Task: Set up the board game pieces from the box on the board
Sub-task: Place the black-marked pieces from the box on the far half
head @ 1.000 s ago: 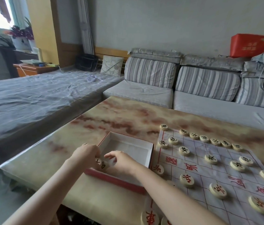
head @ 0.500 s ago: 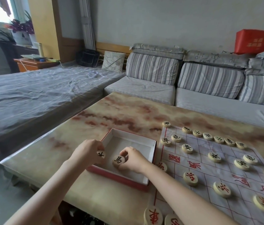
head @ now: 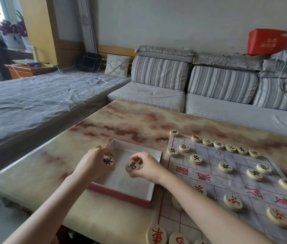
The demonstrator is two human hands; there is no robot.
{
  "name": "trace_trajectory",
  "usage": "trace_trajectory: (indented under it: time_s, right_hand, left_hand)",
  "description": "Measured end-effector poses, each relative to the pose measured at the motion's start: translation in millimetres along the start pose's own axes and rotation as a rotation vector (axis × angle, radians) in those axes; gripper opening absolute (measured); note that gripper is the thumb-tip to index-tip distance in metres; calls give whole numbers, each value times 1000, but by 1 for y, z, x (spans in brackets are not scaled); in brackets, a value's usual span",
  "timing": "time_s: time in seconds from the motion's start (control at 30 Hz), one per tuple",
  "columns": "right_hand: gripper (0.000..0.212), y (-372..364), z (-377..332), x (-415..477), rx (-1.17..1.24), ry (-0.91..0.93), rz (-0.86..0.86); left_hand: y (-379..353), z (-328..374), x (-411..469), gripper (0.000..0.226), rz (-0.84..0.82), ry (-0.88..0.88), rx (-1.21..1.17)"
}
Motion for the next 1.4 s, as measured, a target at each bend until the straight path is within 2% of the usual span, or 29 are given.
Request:
trace_trajectory:
  time_s: [0.23, 0.43, 0.67, 0.83, 0.93, 1.13, 1.27, 1.4]
  right_hand:
    - [52, 81, 37, -12, 91, -82, 156]
    - [61, 126, 89, -25, 105, -169, 238]
    - [59, 177, 155, -7, -22, -266, 321]
    - [50, 204, 179, 41, -286, -334, 474]
    - [47, 203, 198, 74, -399, -372, 486]
    - [46, 191, 226, 105, -414, -440, 475]
    - [49, 183, 239, 110, -400, -493, 446]
    - [56, 188, 233, 103, -436, -445, 420]
  left_hand:
    - [-28, 59, 21, 48, -43, -114, -100]
    - [-61, 119, 43, 53, -94, -169, -153]
    - [-99, 175, 61, 42, -151, -264, -191]
    - [-110, 176, 80, 40, -173, -234, -152]
    - [-109, 171, 87, 39, -149, -215, -130]
    - [-109, 161, 93, 34, -149, -193, -157]
    - [-111, 154, 95, 39, -160, -192, -144]
    - [-113, 152, 94, 37, -166, -204, -142]
Point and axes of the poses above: each hand's wrist, its own x-axis towards the middle knuckle, its own y-axis out of the back of the hand, z = x × y, the point moved 6 cm from there along x, towards the middle knuckle, and after that the axes turned 2 degrees about y, right-handed, at the moved point
